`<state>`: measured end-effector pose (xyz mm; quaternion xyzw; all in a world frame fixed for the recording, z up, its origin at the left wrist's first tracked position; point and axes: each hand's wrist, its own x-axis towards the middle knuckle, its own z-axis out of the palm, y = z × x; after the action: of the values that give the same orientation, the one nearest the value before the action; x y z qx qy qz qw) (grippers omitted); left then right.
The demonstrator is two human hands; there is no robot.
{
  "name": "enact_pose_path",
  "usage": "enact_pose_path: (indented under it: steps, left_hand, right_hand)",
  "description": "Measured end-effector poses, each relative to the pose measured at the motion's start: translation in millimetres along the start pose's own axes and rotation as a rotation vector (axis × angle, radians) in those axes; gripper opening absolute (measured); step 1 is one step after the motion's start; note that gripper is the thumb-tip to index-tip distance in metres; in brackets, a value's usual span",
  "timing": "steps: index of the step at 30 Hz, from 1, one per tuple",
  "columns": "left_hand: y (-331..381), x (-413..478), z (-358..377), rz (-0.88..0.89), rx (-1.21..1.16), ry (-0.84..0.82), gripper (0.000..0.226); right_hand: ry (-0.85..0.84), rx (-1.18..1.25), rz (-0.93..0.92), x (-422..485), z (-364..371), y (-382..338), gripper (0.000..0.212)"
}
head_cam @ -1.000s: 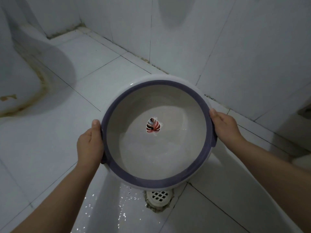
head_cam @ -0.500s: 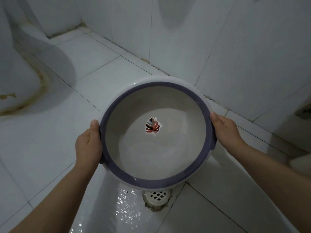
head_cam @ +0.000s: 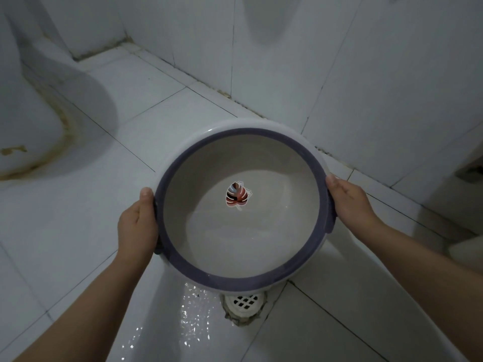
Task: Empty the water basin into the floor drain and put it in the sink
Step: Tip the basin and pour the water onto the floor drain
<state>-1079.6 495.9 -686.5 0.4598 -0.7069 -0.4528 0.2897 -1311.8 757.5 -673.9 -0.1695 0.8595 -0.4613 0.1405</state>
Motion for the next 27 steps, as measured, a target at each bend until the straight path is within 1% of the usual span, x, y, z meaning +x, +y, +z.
enact_pose_path:
  steps: [12, 21, 27]
  left_hand:
    - [-1.6, -1.6, -1.6, 0.001, -0.001, -0.009, 0.055]
    - [-3.5, -2.9, -3.0, -0.009, 0.003, -0.021, 0.055]
    - [-6.8, -2.6, -5.6, -0.008, 0.019, -0.04, 0.055]
  right_hand:
    - [-0.001, -0.011, -0.002, -0.7, -1.0, 4.4, 0.055]
    - [-0.005, 0.004, -0.014, -4.1, -1.0, 7.0, 0.06]
    - [0.003, -0.021, -0.035, -7.6, -0.6, 4.6, 0.055]
